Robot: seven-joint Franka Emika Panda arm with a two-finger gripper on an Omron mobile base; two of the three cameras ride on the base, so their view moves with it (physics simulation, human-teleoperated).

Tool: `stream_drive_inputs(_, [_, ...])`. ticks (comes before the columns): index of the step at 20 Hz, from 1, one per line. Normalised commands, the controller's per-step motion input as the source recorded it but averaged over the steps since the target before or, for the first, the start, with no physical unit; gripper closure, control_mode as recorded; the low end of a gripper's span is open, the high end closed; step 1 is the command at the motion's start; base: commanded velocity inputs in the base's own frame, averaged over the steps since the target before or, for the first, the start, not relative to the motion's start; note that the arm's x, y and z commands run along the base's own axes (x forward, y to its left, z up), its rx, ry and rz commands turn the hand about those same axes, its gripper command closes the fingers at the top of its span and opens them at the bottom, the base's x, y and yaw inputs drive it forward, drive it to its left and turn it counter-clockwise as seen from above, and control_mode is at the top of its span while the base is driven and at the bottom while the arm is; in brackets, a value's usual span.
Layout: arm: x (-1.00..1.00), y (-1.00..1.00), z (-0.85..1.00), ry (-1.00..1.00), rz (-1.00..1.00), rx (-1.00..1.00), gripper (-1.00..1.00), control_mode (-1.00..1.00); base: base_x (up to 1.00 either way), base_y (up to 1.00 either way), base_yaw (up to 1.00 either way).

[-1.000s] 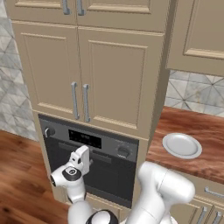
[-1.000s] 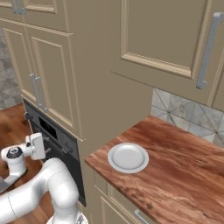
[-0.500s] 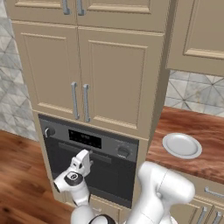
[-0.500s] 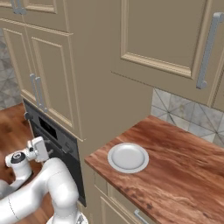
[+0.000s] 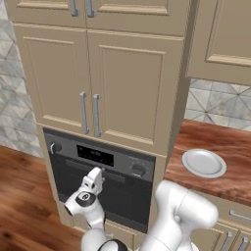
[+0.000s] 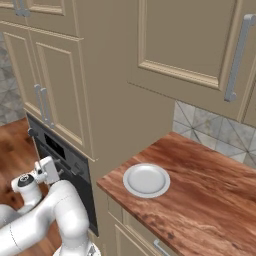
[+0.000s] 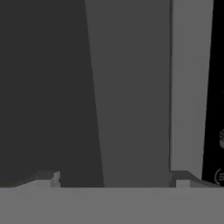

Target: Take the baked cake out of the oven and place it on the plate for cooling. Then close the oven door.

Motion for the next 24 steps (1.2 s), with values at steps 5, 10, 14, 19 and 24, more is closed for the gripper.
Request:
stream_drive_inputs(5, [0.26, -0.12, 0.0, -0.15, 0.06, 0.0, -1.0, -1.0, 0.0, 0.0, 0.0])
stream_drive_inputs(10, [0.49, -0.14, -0.03, -0.06, 0.05, 0.0, -1.0, -1.0, 0.0, 0.0, 0.0])
stream_drive_inputs(14, [0.53, -0.26, 0.06, 0.0, 0.05, 0.03, -1.0, -1.0, 0.0, 0.0, 0.0])
stream_drive_inputs(19, [0.57, -0.36, 0.37, 0.08, 0.12, 0.11, -1.0, -1.0, 0.0, 0.0, 0.0])
stream_drive_inputs(24, [0.84, -0.52, 0.2, 0.14, 0.11, 0.13, -1.0, -1.0, 0.0, 0.0, 0.0])
